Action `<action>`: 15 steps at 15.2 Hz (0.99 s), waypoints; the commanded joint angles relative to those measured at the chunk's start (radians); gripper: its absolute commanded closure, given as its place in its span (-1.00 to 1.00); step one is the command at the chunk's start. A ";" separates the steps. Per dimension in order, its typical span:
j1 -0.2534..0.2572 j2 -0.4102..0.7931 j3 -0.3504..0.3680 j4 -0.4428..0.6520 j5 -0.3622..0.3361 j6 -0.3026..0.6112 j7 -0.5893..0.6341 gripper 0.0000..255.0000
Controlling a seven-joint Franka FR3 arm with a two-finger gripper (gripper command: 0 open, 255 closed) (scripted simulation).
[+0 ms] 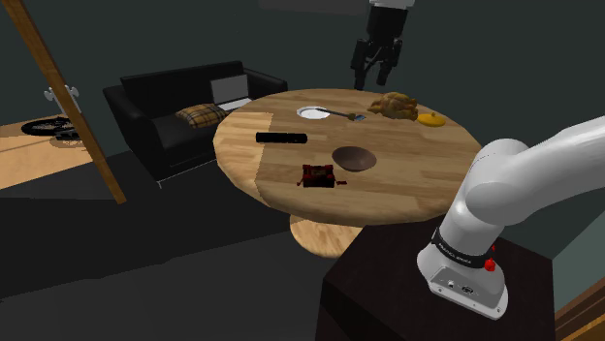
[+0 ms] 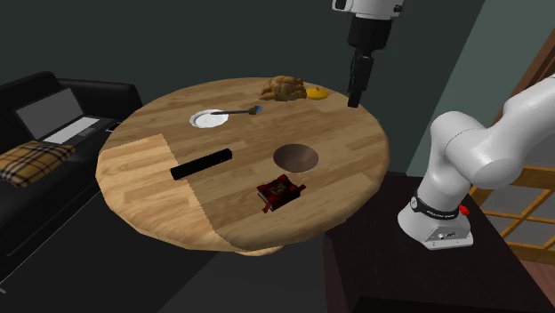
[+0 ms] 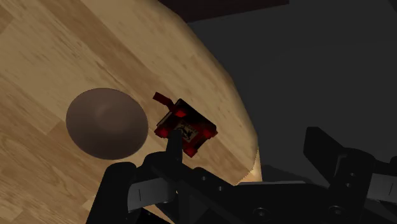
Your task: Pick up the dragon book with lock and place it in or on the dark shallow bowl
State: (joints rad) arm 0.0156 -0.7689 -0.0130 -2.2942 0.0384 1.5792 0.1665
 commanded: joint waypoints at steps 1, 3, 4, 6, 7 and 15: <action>0.000 0.000 0.000 0.000 0.000 0.000 0.000 -1.00; 0.003 -0.005 0.007 -0.071 -0.017 0.071 -0.016 -1.00; 0.004 -0.005 0.010 -0.105 -0.026 0.108 -0.024 -1.00; 0.006 -0.001 0.015 -0.169 -0.044 0.182 -0.039 -1.00; 0.006 0.004 0.018 -0.200 -0.054 0.220 -0.046 -1.00; -0.005 0.113 0.035 -0.401 -0.144 0.555 -0.082 -1.00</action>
State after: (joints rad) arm 0.0147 -0.6792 0.0203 -2.6734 -0.0911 2.0830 0.0879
